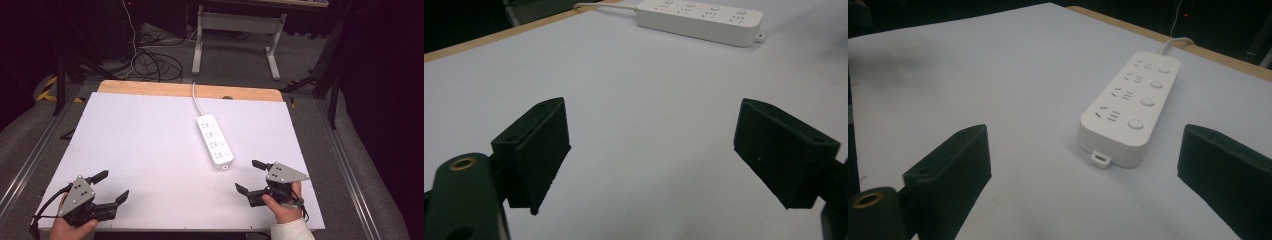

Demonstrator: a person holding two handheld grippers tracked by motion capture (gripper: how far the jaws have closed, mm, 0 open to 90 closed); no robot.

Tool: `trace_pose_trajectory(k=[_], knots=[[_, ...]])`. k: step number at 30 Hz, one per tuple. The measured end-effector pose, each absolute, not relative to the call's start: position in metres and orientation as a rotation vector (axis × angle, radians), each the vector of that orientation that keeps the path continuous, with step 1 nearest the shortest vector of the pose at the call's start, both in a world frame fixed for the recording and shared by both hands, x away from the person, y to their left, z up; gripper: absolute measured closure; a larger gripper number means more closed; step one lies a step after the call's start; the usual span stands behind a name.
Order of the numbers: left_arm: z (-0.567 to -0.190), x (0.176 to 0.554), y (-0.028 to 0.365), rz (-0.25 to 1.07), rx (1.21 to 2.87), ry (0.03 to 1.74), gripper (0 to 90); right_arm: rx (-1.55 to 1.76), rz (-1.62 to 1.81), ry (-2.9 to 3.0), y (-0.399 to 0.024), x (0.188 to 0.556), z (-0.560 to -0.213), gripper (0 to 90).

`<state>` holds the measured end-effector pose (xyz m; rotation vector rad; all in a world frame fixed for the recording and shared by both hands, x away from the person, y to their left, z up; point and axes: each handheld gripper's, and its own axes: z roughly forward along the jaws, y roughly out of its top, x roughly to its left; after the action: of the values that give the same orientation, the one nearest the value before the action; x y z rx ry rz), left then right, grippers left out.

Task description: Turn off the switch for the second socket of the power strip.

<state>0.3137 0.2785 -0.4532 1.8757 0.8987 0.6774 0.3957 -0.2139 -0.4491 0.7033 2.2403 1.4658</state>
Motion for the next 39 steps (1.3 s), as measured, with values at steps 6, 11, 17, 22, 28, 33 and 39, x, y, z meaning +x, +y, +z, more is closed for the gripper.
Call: trace_pose_trajectory(k=[6,11,17,22,28,33,39], knots=[[-0.453,0.314,0.279,0.673,1.877,0.896,15.3,0.721,1.416,2.271,-0.217,0.393,-0.463,7.7],[-0.454,0.315,0.279,0.676,1.893,0.89,15.4,0.744,1.378,2.316,-0.218,0.39,-0.475,8.7],[-0.455,0.317,0.281,0.667,1.885,0.902,15.4,0.828,1.268,2.399,-0.216,0.389,-0.49,12.3],[-0.457,0.318,0.283,0.662,1.882,0.913,15.4,0.857,1.26,2.391,-0.213,0.386,-0.491,12.1],[-0.458,0.32,0.286,0.682,1.87,0.92,15.4,0.814,1.301,2.325,-0.214,0.384,-0.486,10.3],[-0.458,0.32,0.286,0.711,1.868,0.908,15.4,0.775,1.321,2.274,-0.217,0.381,-0.481,9.6],[-0.458,0.319,0.284,0.732,1.882,0.893,15.3,0.753,1.315,2.287,-0.217,0.38,-0.482,8.6]])
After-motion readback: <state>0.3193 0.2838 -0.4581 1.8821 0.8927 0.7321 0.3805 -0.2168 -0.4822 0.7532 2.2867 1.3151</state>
